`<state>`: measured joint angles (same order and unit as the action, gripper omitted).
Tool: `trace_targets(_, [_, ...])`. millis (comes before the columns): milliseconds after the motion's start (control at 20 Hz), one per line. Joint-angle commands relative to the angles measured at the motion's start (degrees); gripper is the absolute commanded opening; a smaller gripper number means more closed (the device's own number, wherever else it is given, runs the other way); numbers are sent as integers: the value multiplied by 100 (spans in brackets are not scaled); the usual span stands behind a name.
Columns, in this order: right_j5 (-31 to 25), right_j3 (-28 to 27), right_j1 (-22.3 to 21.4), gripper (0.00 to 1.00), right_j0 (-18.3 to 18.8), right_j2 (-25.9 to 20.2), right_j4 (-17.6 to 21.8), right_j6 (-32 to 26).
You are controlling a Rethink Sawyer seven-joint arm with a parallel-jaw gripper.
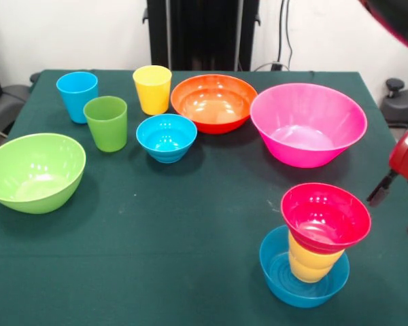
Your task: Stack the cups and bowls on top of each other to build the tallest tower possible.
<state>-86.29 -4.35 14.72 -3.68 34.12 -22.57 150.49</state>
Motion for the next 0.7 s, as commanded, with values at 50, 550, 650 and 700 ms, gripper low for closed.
trace_targets(50, [301,496,-181,100,-2,588,-316,778])
trace_targets(550, [778,2338,-1357,100,-546,-382,591,173])
trace_targets(650, [1269,3319,-1851,100,-708,-597,752,-77])
trace_targets(700, [1523,3812,-2098,100,-778,-681,812,-227])
